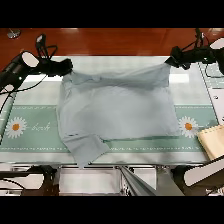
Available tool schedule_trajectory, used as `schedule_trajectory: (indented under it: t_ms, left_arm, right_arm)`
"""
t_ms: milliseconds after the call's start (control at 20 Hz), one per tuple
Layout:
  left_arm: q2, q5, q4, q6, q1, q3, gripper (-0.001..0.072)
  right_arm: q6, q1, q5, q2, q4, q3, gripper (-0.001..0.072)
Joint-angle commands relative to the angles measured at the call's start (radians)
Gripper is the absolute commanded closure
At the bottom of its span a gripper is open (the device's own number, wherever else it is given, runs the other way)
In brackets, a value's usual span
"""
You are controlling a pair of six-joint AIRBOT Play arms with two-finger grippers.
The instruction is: Fold the shirts.
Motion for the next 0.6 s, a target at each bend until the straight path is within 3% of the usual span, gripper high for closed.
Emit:
schedule_trajectory:
  t_ms: [0, 150, 300, 550]
  left_arm:
    - [-0.003, -0.324, 0.049, 0.118, 0.014, 0.000, 0.0686]
    - [-0.010, -0.432, 0.124, 0.142, 0.013, -0.038, 0.0686]
    - [-0.032, -0.471, 0.210, 0.141, 0.024, -0.057, 0.0686]
    - [-0.040, -0.480, 0.203, 0.141, 0.034, -0.058, 0.0686]
  right_arm:
    - [-0.065, -0.031, 0.243, 0.013, -0.101, 0.009, 0.0685]
    - [-0.069, -0.037, 0.342, 0.014, -0.209, -0.045, 0.0686]
    - [-0.066, -0.026, 0.321, 0.014, -0.210, -0.145, 0.0685]
    - [-0.066, -0.014, 0.266, 0.014, -0.231, -0.201, 0.0685]
